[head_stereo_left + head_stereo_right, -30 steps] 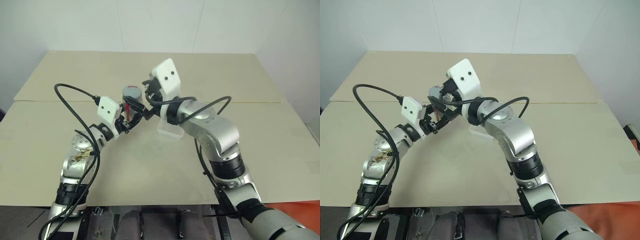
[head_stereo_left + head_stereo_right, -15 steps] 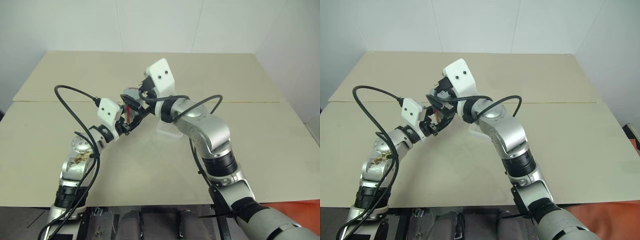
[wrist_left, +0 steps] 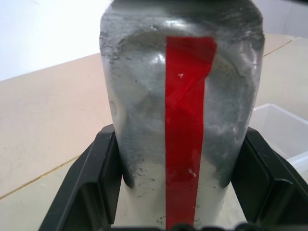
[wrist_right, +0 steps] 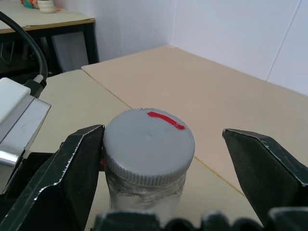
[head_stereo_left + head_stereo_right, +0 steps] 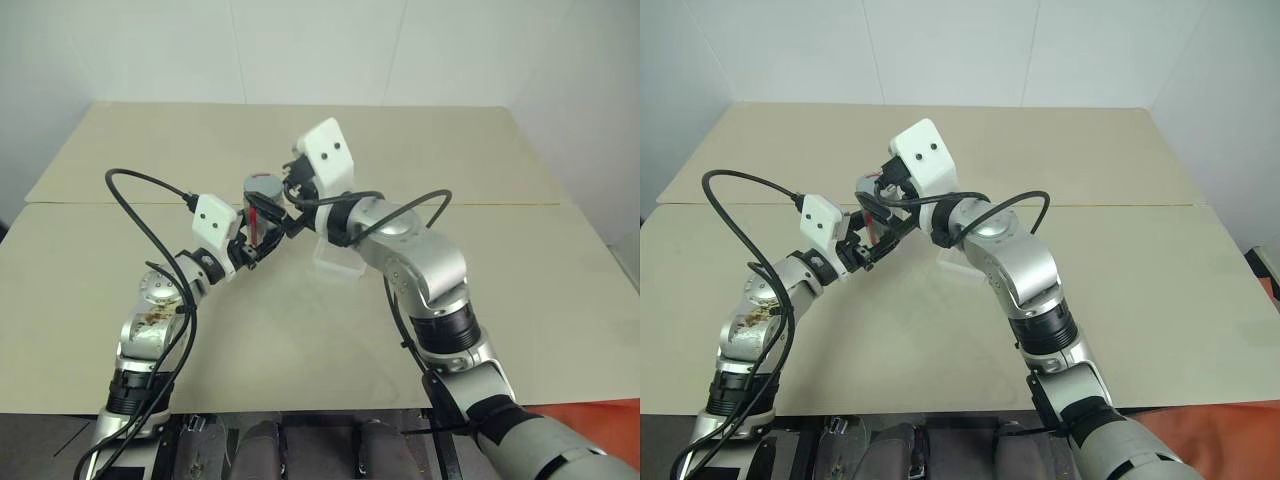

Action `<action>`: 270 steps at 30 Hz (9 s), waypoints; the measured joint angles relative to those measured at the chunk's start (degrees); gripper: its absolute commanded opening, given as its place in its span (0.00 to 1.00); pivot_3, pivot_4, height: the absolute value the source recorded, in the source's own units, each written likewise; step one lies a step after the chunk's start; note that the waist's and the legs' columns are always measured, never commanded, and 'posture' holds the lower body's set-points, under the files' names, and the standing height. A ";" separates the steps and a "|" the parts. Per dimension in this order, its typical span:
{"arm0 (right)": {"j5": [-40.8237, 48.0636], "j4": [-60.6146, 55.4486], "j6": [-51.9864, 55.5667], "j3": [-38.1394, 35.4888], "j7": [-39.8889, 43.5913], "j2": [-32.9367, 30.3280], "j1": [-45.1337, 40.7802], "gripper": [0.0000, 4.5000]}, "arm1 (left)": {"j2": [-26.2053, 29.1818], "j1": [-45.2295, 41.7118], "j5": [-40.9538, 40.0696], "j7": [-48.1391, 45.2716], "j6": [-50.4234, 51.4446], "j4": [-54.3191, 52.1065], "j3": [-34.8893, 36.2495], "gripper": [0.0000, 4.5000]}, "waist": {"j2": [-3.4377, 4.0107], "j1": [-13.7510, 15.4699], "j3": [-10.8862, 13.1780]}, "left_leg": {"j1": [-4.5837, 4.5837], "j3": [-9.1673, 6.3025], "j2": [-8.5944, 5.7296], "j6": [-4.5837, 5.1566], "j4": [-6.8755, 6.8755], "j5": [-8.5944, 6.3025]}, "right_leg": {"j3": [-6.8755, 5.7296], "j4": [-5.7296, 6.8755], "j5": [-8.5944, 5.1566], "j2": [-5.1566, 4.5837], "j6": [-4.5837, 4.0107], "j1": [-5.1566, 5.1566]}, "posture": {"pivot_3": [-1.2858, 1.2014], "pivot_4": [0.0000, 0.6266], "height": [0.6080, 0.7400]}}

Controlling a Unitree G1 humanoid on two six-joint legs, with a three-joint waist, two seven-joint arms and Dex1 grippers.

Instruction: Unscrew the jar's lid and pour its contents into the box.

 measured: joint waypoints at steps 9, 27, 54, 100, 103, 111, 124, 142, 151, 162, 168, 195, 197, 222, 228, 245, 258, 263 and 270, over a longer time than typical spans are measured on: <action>0.04 -1.25 0.00 0.00 1.51 -1.29 1.01 0.99 | 0.81 0.00 -1.37 0.04 0.86 -0.05 0.03 0.62 | 0.00 -0.01 0.00 | 0.00 -0.03 0.00 0.01 0.00 0.00 | 0.00 0.00 0.00 0.00 0.00 0.00 | 0.52 0.24 1.00; 0.34 -2.67 0.00 -0.29 2.45 -2.53 1.94 0.99 | 1.25 0.54 -1.70 0.20 1.04 -0.87 0.11 0.62 | 0.00 0.02 0.00 | 0.00 -0.01 0.00 0.01 0.00 0.00 | 0.00 0.00 0.00 0.00 0.00 0.00 | 0.52 0.24 1.00; 6.99 -11.59 1.40 -4.37 6.56 -6.16 5.07 0.99 | -0.76 2.52 -5.05 1.70 0.05 -2.87 3.22 0.62 | 0.00 0.04 0.00 | 0.01 -0.16 -0.01 0.13 -0.01 -0.07 | 0.01 -0.01 0.00 -0.01 0.00 0.02 | 0.52 0.24 1.00; -2.06 -1.63 -2.04 0.22 4.50 -2.09 0.48 0.99 | -2.95 2.45 -3.67 3.58 0.58 -3.40 0.12 0.62 | 0.00 0.03 0.00 | 0.00 -0.06 -0.01 0.03 -0.02 -0.01 | 0.00 -0.01 0.00 0.00 0.00 0.00 | 0.52 0.24 1.00; -2.00 -2.33 -1.96 0.22 4.71 -2.56 1.04 0.99 | -2.88 2.45 -3.67 3.57 0.72 -3.40 0.12 0.62 | 0.00 0.04 0.00 | 0.00 -0.06 -0.01 0.03 -0.01 -0.02 | 0.00 -0.01 0.00 0.00 0.00 0.01 | 0.52 0.24 1.00; -0.80 -4.51 -1.11 0.11 4.90 -4.50 2.08 0.99 | -2.06 2.44 -3.71 3.54 0.79 -3.32 0.43 0.62 | 0.00 0.05 0.00 | 0.00 -0.07 -0.01 0.04 -0.01 -0.02 | 0.00 -0.01 0.00 0.00 0.00 0.01 | 0.52 0.24 1.00; -0.97 -4.21 -0.26 -2.44 3.78 -7.76 3.37 0.99 | -2.01 2.45 -3.77 3.17 0.69 -3.28 1.52 0.62 | 0.00 -0.05 0.00 | 0.01 -0.06 -0.01 0.05 -0.02 -0.03 | 0.01 -0.01 0.00 0.00 0.00 0.00 | 0.52 0.24 1.00; 4.50 -6.81 -0.53 -1.52 8.43 -4.26 1.80 0.99 | -2.56 2.73 -3.70 3.16 0.51 -3.42 1.08 0.62 | 0.00 -0.12 0.00 | 0.02 -0.20 -0.01 0.09 -0.02 -0.04 | 0.01 0.01 0.00 0.00 0.00 -0.01 | 0.52 0.24 1.00; 1.59 -1.00 -2.38 -0.16 6.10 -0.97 -0.81 0.99 | -2.68 2.74 -3.69 3.30 0.51 -3.67 0.83 0.62 | 0.00 0.11 0.00 | 0.00 -0.09 -0.02 0.01 -0.01 0.00 | -0.02 -0.01 0.00 -0.01 0.00 0.01 | 0.52 0.24 1.00; -1.24 2.74 -2.72 -0.07 4.73 0.98 -2.56 0.99 | -2.73 3.05 -3.68 3.60 0.51 -4.56 0.74 0.62 | 0.00 0.02 0.00 | 0.00 -0.07 -0.02 0.00 -0.02 0.01 | -0.02 0.00 0.00 -0.01 0.00 0.00 | 0.52 0.24 1.00; -2.15 2.92 -2.76 -0.07 4.85 0.75 -2.55 0.99 | -2.73 3.05 -3.67 3.67 0.52 -4.56 0.74 0.62 | 0.00 0.02 0.00 | -0.01 -0.06 -0.02 0.00 -0.02 0.01 | -0.02 0.00 0.00 -0.01 0.00 0.00 | 0.52 0.24 1.00; -0.89 -2.33 -2.42 -0.10 6.64 -3.38 0.31 0.99 | -2.60 3.07 -3.68 4.02 0.77 -4.58 0.74 0.62 | 0.00 0.03 0.00 | 0.00 -0.08 -0.02 0.03 -0.02 -0.01 | -0.02 -0.01 0.00 -0.01 0.00 0.01 | 0.52 0.24 1.00; -0.54 -2.61 -2.35 -0.14 6.64 -3.62 0.82 0.99 | -2.53 3.11 -3.68 4.02 0.82 -4.58 0.75 0.62 | 0.00 0.02 0.00 | 0.00 -0.08 -0.01 0.04 -0.02 -0.01 | -0.01 -0.01 0.00 -0.01 0.00 0.00 | 0.52 0.24 1.00; 2.46 -6.31 -1.22 -1.65 9.07 -7.18 3.88 0.99 | -2.23 3.89 -3.70 3.98 0.85 -4.70 1.41 0.62 | 0.00 -0.02 0.00 | 0.00 -0.13 -0.01 0.09 -0.02 -0.04 | -0.01 -0.01 0.00 -0.01 0.00 0.01 | 0.52 0.24 1.00; 4.59 -6.70 -1.22 -2.32 10.85 -6.86 3.71 0.99 | -2.20 3.89 -3.71 3.62 0.83 -4.70 1.36 0.62 | 0.00 0.01 0.00 | 0.01 -0.16 -0.01 0.11 -0.02 -0.05 | -0.01 -0.01 0.00 -0.01 0.00 0.01 | 0.52 0.24 1.00; 4.23 2.67 -4.10 -1.76 11.32 -1.86 -0.89 0.99 | -2.40 4.51 -3.70 2.25 0.19 -5.96 0.10 0.62 | 0.00 0.01 0.00 | 0.00 -0.08 -0.01 0.07 -0.02 -0.03 | -0.01 -0.01 0.00 -0.01 0.00 0.01 | 0.52 0.24 1.00; 3.94 4.74 -4.65 -1.06 11.73 -1.01 -1.77 0.62 | -2.38 5.15 -3.68 2.71 0.08 -7.07 0.17 0.62 | 0.00 0.03 0.00 | 0.00 -0.09 -0.01 0.07 -0.02 -0.03 | -0.01 -0.01 0.00 -0.01 0.00 0.01 | 0.52 0.24 1.00; 3.94 4.77 -4.65 -0.97 11.64 -1.02 -1.77 0.62 | -2.37 5.31 -3.69 2.78 0.08 -7.14 0.17 0.62 | 0.00 0.02 0.00 | 0.00 -0.09 -0.01 0.07 -0.02 -0.03 | -0.01 -0.01 0.00 -0.01 0.00 0.01 | 0.52 0.24 1.00; 5.04 4.76 -3.26 -1.00 11.67 -1.51 -1.94 0.62 | -2.37 6.73 -3.74 2.32 -1.44 -7.06 0.11 0.62 | 0.00 0.03 0.00 | 0.00 -0.08 -0.01 0.07 -0.02 -0.03 | -0.01 -0.01 0.00 -0.01 -0.01 0.01 | 0.52 0.24 1.00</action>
